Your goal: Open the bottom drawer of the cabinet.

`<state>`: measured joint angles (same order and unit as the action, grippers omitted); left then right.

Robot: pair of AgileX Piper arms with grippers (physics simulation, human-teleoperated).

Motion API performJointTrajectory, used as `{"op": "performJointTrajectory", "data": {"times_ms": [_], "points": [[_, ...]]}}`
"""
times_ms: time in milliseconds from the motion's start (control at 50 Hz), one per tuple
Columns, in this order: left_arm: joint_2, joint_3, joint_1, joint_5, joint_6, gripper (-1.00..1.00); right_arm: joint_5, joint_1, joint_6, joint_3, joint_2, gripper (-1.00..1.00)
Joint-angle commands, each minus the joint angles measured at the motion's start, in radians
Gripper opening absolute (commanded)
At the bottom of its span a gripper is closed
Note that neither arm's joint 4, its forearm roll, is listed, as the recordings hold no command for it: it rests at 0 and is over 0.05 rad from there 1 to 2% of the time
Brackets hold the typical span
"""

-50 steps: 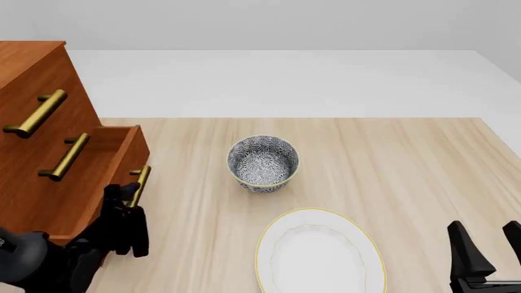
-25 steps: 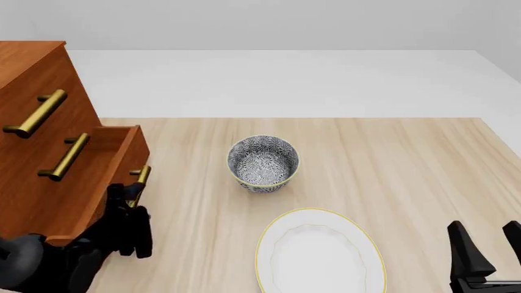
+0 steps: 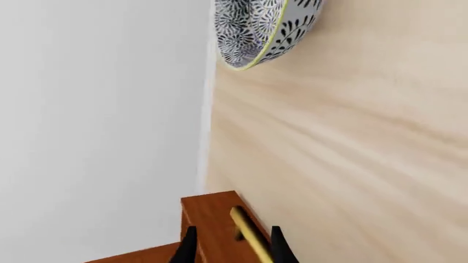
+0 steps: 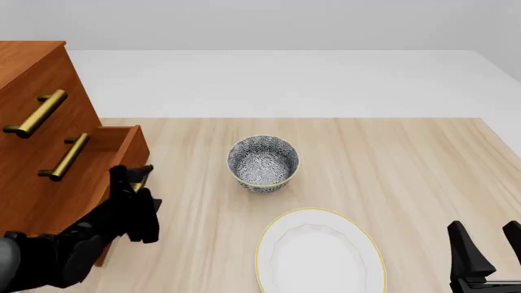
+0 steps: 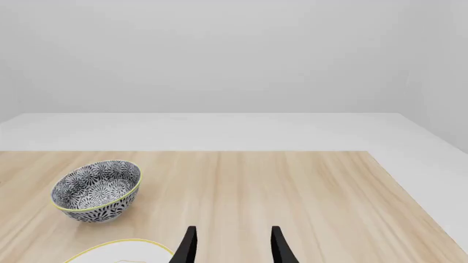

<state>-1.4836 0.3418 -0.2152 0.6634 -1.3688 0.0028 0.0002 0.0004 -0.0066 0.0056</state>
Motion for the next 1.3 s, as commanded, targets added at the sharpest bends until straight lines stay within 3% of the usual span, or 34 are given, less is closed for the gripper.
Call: {"op": "performJointTrajectory", "data": {"times_ms": [20, 80, 100, 140, 160, 200, 260, 300, 340, 400, 440, 500, 540, 580, 720, 840, 960, 980, 1060, 1300], "points": [[0.181, 0.166, -0.041, -0.309, 0.257, 1.0, 0.0, 0.0, 0.0, 0.0, 0.0, 1.0], [0.209, 0.202, -0.025, -0.369, 0.308, 1.0, 0.0, 0.0, 0.0, 0.0, 0.0, 1.0], [0.245, 0.238, -0.018, -0.425, 0.366, 1.0, 0.0, 0.0, 0.0, 0.0, 0.0, 1.0], [0.255, 0.249, -0.013, -0.445, 0.378, 1.0, 0.0, 0.0, 0.0, 0.0, 0.0, 1.0], [0.272, 0.286, -0.027, -0.495, 0.435, 1.0, 0.0, 0.0, 0.0, 0.0, 0.0, 1.0], [0.282, 0.269, 0.003, -0.473, 0.405, 1.0, 0.0, 0.0, 0.0, 0.0, 0.0, 1.0], [0.309, 0.308, 0.038, -0.515, 0.464, 1.0, 0.0, 0.0, 0.0, 0.0, 0.0, 1.0], [0.305, 0.3, 0.06, -0.507, 0.447, 1.0, 0.0, 0.0, 0.0, 0.0, 0.0, 1.0], [0.309, 0.323, 0.077, -0.541, 0.483, 1.0, 0.0, 0.0, 0.001, 0.0, 0.0, 1.0], [0.309, 0.445, 0.065, -0.685, 0.656, 1.0, 0.0, 0.0, 0.0, 0.0, 0.0, 1.0], [0.306, 0.488, 0.063, -0.738, 0.719, 1.0, 0.0, 0.0, 0.0, 0.0, 0.0, 1.0], [0.295, 0.501, 0.071, -0.777, 0.748, 1.0, 0.0, 0.0, 0.0, 0.0, 0.0, 1.0], [0.274, 0.532, 0.068, -0.833, 0.812, 1.0, 0.0, 0.0, 0.0, 0.0, 0.0, 1.0], [0.292, 0.512, 0.066, -0.813, 0.797, 1.0, 0.0, 0.0, 0.001, 0.0, 0.0, 1.0], [0.281, 0.582, 0.124, -0.923, 0.974, 1.0, 0.0, 0.0, 0.0, 0.0, 0.0, 1.0], [0.293, 0.573, 0.14, -0.945, 1.023, 1.0, 0.0, 0.0, 0.0, 0.0, 0.0, 1.0], [0.282, 0.574, 0.148, -0.973, 1.138, 1.0, 0.0, 0.0, 0.001, 0.0, 0.0, 1.0], [0.3, 0.546, 0.167, -0.952, 1.098, 1.0, 0.0, 0.0, 0.0, 0.0, 0.0, 1.0], [0.3, 0.541, 0.171, -0.96, 1.161, 1.0, 0.0, 0.0, 0.0, 0.0, 0.0, 1.0], [0.298, 0.446, 0.195, -0.914, 1.201, 1.0, 0.0, 0.0, 0.0, 0.0, 0.0, 1.0]]}}
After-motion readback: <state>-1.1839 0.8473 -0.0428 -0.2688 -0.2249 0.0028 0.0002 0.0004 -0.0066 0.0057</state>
